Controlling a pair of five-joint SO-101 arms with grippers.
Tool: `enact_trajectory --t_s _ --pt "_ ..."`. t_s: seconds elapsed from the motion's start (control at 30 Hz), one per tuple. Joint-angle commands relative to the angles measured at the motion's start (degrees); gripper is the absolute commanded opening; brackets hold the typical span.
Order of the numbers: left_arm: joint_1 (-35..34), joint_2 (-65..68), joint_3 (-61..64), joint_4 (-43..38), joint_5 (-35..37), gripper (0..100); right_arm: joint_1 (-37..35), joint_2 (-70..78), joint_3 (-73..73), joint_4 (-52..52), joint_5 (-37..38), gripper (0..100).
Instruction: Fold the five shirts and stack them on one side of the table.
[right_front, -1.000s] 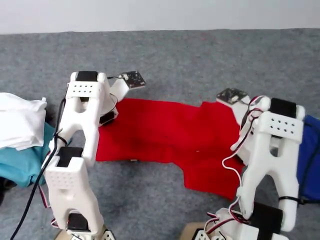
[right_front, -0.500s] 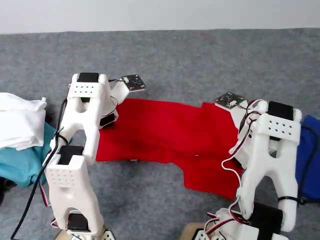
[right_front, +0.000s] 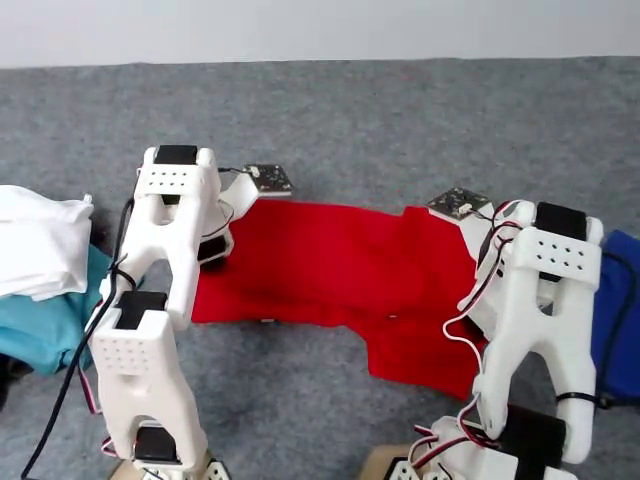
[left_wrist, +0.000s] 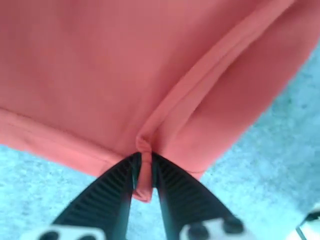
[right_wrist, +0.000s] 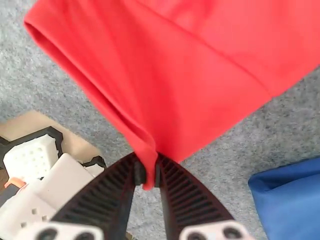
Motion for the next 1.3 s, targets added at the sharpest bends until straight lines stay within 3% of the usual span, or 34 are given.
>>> enact_trajectory --t_s 0.0,0.13,0.27,0.5,0.77,0.93,1.07,1.27 --pt "0.18 -1.14 -0.22 2.11 -1.05 1 -0.31 -2.77 -0.26 0.75 0.44 1.0" --pt "0.44 -1.23 0.57 2.55 -1.14 1 -0.04 -2.77 -0.26 0.84 0.53 1.0" --pt "0.44 -1.23 3.03 2.55 -1.76 9 -0.04 -2.77 -0.35 0.84 2.02 1.9" --pt "0.35 -1.85 4.00 2.55 -1.49 11 0.48 -2.77 -2.64 0.92 2.29 18.0" --pt "0.44 -17.23 3.82 2.37 3.60 17 0.48 -2.68 -17.14 5.32 1.93 18.2" --pt "0.44 -26.37 3.82 0.62 3.52 17 -2.86 -1.98 -19.96 1.63 -5.89 18.1" --pt "0.00 -27.96 4.00 -4.40 4.75 16 -6.55 0.22 -18.81 -7.25 -13.98 18.0" --pt "0.00 -22.95 8.13 -23.82 18.81 3 -8.31 11.30 -19.08 -20.18 -26.46 14.0"
